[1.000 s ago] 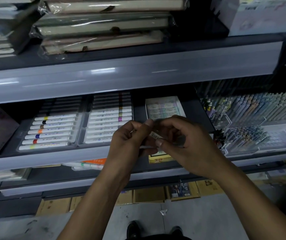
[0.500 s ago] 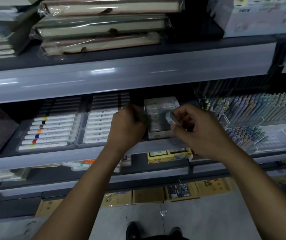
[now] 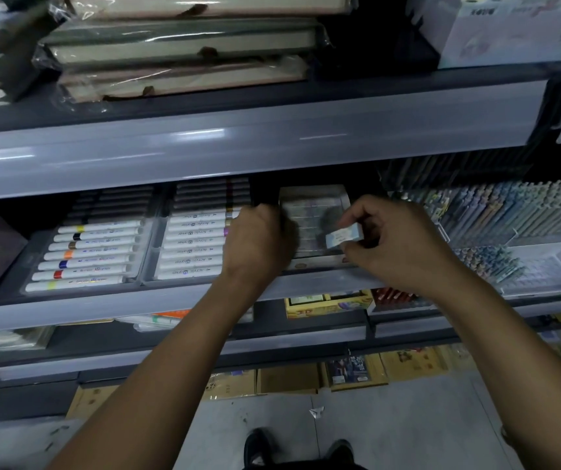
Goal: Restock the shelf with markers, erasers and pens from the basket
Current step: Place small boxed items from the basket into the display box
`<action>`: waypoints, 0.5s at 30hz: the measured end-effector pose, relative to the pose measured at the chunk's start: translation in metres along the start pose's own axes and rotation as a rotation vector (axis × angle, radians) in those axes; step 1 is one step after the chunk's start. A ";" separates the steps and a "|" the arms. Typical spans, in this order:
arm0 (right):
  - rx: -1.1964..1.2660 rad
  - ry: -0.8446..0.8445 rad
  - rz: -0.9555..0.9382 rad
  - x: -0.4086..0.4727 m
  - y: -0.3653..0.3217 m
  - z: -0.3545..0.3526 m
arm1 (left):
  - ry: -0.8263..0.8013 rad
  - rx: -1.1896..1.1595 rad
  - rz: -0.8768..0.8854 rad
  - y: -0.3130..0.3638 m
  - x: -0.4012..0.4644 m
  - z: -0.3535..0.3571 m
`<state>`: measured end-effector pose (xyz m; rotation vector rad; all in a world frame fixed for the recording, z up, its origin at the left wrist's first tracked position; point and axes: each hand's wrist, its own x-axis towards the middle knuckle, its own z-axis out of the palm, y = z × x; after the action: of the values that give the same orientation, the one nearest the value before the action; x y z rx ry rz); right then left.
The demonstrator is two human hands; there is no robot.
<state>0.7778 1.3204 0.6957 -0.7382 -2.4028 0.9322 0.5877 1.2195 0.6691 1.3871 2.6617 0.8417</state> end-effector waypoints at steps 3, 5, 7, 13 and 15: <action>-0.083 -0.033 -0.044 0.002 0.000 -0.003 | 0.076 -0.022 0.025 -0.002 -0.005 0.002; -0.127 -0.061 -0.072 0.003 -0.002 -0.004 | 0.087 -0.042 0.028 -0.002 -0.006 0.003; -0.189 -0.099 -0.108 0.004 -0.003 -0.005 | 0.083 -0.036 0.037 -0.002 -0.006 0.003; -0.273 -0.181 -0.152 0.007 -0.003 -0.004 | 0.128 -0.050 0.070 -0.001 -0.007 0.003; -0.313 -0.205 -0.194 0.005 0.001 -0.003 | 0.133 -0.054 0.078 -0.002 -0.008 0.004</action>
<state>0.7763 1.3256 0.6977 -0.5223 -2.7816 0.5845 0.5922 1.2147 0.6634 1.4808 2.6719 1.0407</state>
